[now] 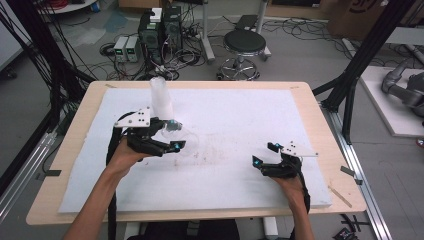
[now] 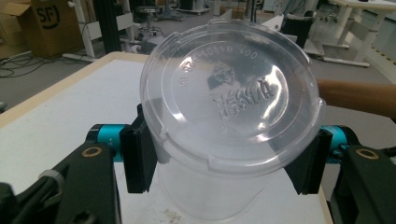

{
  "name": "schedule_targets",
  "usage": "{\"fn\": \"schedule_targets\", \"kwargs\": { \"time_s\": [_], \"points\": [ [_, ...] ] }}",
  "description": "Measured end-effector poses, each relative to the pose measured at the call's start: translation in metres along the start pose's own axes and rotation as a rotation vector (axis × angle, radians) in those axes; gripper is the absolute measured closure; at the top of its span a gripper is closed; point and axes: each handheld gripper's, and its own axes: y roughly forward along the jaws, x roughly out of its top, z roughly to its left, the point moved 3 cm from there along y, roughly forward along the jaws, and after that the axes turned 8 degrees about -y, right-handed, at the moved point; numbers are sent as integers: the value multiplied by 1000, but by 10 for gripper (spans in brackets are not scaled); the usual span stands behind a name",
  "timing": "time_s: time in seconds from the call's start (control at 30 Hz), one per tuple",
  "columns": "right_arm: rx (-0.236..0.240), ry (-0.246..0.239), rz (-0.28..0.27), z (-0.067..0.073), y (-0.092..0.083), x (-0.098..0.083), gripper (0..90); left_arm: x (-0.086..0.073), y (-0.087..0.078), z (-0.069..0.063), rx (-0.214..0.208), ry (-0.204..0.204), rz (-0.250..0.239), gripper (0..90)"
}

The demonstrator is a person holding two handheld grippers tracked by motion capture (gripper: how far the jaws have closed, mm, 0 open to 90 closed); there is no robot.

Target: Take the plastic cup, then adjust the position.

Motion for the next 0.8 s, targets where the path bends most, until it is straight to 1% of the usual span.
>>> {"fn": "schedule_targets", "kwargs": {
  "time_s": [0.03,0.13,0.2,0.23,0.4,0.43,0.57,0.6,0.7,0.8],
  "points": [
    [1,5,2,1,0,0,147,-4,2,0,-15,-6,11,366],
    [1,3,4,0,0,0,147,-9,5,1,-20,-10,41,366],
    [3,4,8,1,0,0,147,-10,6,1,-15,-9,49,366],
    [2,2,8,1,0,0,147,-12,7,2,-26,-14,55,366],
    [3,-1,9,1,0,0,147,-13,10,3,-23,-11,56,366],
    [2,-11,6,1,0,0,147,-13,10,3,-22,-6,60,366],
    [4,-11,5,1,0,0,147,-11,6,2,-29,-9,34,367],
    [5,-2,7,1,0,0,147,-11,6,2,-28,-10,33,367],
    [4,-3,-3,1,-1,0,147,-12,6,2,-27,-12,42,367],
    [12,-3,-3,0,-1,0,147,-12,6,2,-28,-12,39,367]
  ]
}}
